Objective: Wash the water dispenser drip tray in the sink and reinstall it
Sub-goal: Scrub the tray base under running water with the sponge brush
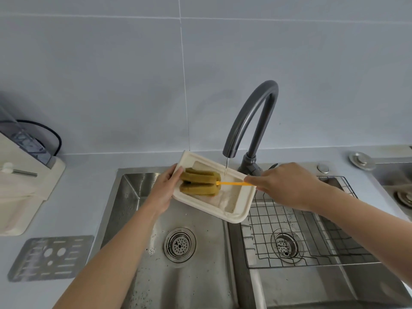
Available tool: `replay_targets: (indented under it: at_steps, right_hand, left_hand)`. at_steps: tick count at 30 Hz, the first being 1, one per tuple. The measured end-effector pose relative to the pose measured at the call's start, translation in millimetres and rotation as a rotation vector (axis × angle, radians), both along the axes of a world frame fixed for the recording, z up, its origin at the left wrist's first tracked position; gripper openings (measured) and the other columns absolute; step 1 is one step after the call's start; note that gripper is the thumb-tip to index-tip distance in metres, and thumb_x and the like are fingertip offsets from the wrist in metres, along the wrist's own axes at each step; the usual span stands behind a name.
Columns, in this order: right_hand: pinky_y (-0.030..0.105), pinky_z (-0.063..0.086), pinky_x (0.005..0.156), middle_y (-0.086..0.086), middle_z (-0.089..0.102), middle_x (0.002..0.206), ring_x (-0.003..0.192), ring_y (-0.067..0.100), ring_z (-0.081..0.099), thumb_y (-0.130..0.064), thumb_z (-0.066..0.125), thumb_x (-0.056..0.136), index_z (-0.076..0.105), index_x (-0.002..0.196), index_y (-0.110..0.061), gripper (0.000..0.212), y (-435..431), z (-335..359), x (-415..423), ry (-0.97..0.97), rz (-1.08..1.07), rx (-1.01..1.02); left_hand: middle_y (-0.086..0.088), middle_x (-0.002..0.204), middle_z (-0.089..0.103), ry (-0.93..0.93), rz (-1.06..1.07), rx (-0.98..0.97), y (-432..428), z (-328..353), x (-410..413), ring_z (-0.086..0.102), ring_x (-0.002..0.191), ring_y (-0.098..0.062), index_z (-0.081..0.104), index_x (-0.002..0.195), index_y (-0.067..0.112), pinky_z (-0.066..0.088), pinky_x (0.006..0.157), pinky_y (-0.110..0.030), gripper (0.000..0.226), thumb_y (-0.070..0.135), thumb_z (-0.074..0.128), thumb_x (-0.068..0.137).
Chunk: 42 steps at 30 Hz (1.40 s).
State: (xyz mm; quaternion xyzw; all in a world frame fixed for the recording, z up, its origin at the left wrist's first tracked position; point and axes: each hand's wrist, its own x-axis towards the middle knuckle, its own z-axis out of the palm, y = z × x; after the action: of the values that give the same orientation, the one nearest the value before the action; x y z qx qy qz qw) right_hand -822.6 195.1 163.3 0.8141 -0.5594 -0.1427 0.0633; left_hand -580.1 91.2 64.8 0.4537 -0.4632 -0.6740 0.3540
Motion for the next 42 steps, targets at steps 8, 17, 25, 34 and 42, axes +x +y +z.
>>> replay_targets:
  at_steps: [8, 17, 25, 34, 42]
  right_hand:
    - [0.03, 0.031, 0.055, -0.002, 0.061, 0.091, 0.066, 0.021, 0.048, -0.013, 0.039, 0.093, 0.029, 0.139, -0.032, 0.051, -1, -7, 4, -0.028, 0.065, -0.035]
    - [0.028, 0.034, 0.055, -0.001, 0.066, 0.085, 0.069, 0.027, 0.063, -0.012, 0.053, 0.087, 0.044, 0.134, -0.033, 0.052, 4, -1, -10, -0.109, 0.037, -0.134]
    - [0.029, 0.033, 0.058, -0.001, 0.061, 0.103, 0.081, 0.028, 0.061, -0.011, 0.039, 0.089, 0.022, 0.142, -0.032, 0.059, 5, -13, -9, -0.07, -0.028, -0.165]
    - [0.029, 0.028, 0.051, 0.0, 0.059, 0.107, 0.083, 0.027, 0.064, -0.005, 0.034, 0.088, 0.018, 0.142, -0.021, 0.059, 22, -18, 4, 0.019, -0.14, -0.178]
    - [0.026, 0.036, 0.046, 0.006, 0.065, 0.09, 0.068, 0.021, 0.066, -0.012, 0.062, 0.078, 0.041, 0.136, -0.011, 0.061, 44, -1, 17, 0.157, -0.213, -0.05]
  left_hand:
    - [0.006, 0.098, 0.064, -0.138, -0.003, -0.138, -7, 13, 18, 0.06, 0.095, -0.019, 0.06, 0.093, 0.042, 0.051, 0.073, -0.033, 0.018, 0.03, 0.047, 0.092]
    - [0.014, 0.094, 0.062, -0.312, -0.093, -0.341, -10, 29, 15, 0.06, 0.085, -0.001, 0.054, 0.097, 0.044, 0.048, 0.067, -0.018, 0.017, 0.028, 0.048, 0.092]
    - [0.011, 0.094, 0.063, -0.334, -0.099, -0.301, -14, 32, 12, 0.062, 0.085, -0.009, 0.055, 0.091, 0.046, 0.05, 0.064, -0.021, 0.013, 0.035, 0.048, 0.09]
    - [0.004, 0.091, 0.062, -0.37, -0.147, -0.299, -13, 29, 17, 0.06, 0.081, -0.012, 0.056, 0.091, 0.041, 0.05, 0.063, -0.023, 0.013, 0.03, 0.049, 0.091]
    - [0.008, 0.092, 0.063, -0.3, -0.03, -0.354, -10, 25, 15, 0.059, 0.084, -0.01, 0.056, 0.091, 0.041, 0.049, 0.07, -0.026, 0.018, 0.024, 0.051, 0.091]
